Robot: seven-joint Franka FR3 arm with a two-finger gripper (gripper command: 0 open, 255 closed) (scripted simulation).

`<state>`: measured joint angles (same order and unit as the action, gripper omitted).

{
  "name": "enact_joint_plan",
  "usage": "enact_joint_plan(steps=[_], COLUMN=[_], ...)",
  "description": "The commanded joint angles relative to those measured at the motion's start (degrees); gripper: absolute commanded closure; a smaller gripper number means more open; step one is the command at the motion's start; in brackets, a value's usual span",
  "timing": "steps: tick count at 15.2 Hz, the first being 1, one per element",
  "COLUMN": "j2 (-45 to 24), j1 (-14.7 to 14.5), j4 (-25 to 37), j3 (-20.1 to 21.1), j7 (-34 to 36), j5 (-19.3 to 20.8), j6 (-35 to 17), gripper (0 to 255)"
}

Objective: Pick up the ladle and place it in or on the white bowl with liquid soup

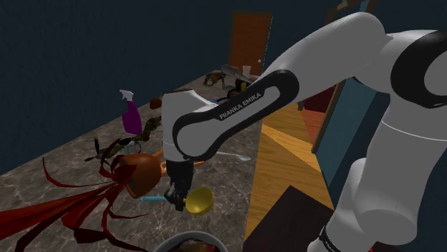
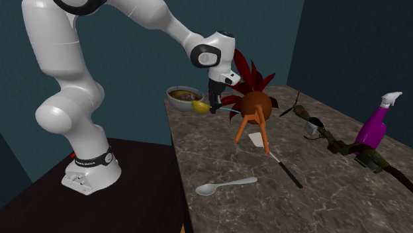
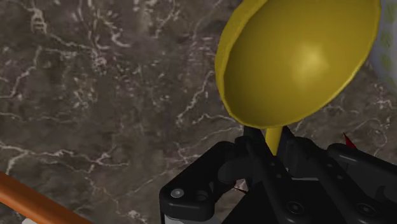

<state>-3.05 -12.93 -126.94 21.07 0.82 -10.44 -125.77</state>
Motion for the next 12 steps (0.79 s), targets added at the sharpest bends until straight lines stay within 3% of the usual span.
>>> enact_joint_plan(steps=[1, 12], j2=[0.96, 5.11], j1=[0.09, 0.41], j4=[0.5, 4.89], j3=[-0.03, -0.32], j7=[-0.04, 0.26], j5=[-0.23, -0.96], j6=[1.38, 9.75], gripper=[255, 255])
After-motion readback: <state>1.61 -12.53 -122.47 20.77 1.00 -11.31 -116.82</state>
